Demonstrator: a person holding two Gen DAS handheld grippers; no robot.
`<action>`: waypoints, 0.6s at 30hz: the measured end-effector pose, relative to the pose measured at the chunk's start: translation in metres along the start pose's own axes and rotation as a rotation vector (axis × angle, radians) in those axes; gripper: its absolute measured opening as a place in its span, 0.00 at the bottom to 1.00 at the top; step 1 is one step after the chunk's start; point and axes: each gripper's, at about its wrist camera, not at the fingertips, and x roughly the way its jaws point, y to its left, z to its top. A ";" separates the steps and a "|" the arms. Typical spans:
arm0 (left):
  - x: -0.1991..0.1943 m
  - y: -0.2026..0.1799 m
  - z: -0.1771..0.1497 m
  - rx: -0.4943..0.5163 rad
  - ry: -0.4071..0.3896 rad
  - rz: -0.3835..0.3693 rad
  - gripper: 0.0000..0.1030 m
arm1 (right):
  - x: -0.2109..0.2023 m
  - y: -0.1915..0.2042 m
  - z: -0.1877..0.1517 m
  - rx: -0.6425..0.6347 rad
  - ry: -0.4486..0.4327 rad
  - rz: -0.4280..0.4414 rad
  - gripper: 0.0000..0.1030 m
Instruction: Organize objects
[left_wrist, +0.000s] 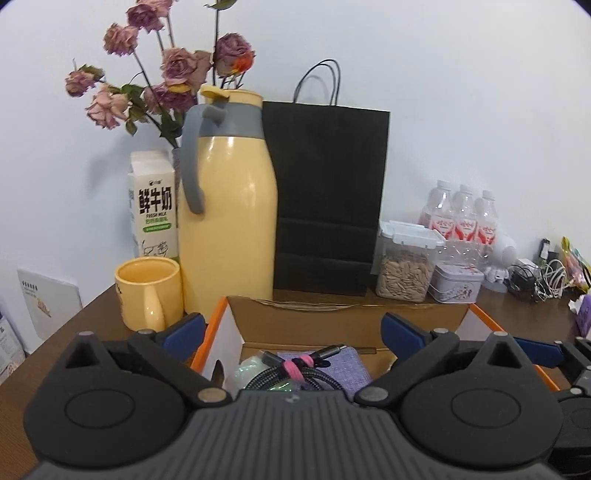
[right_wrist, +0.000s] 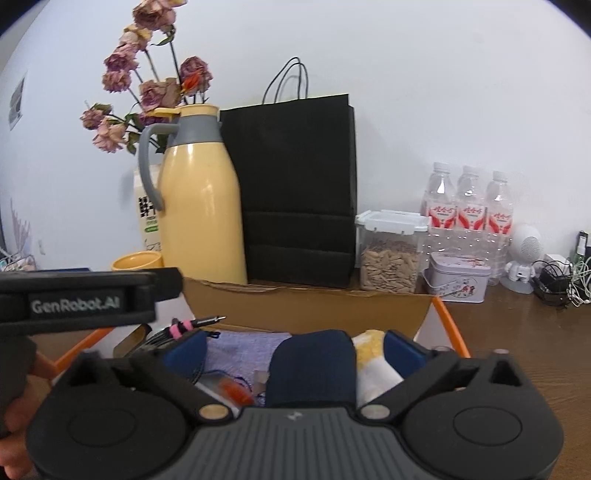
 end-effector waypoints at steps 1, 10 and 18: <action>0.001 0.001 0.000 -0.004 0.003 0.004 1.00 | 0.000 -0.001 0.000 0.009 0.005 0.000 1.00; 0.000 0.001 -0.002 0.000 0.004 0.009 1.00 | 0.001 -0.005 0.001 0.022 0.015 -0.003 1.00; -0.019 0.000 0.005 0.004 -0.024 0.023 1.00 | -0.014 -0.003 0.006 0.012 0.008 -0.012 1.00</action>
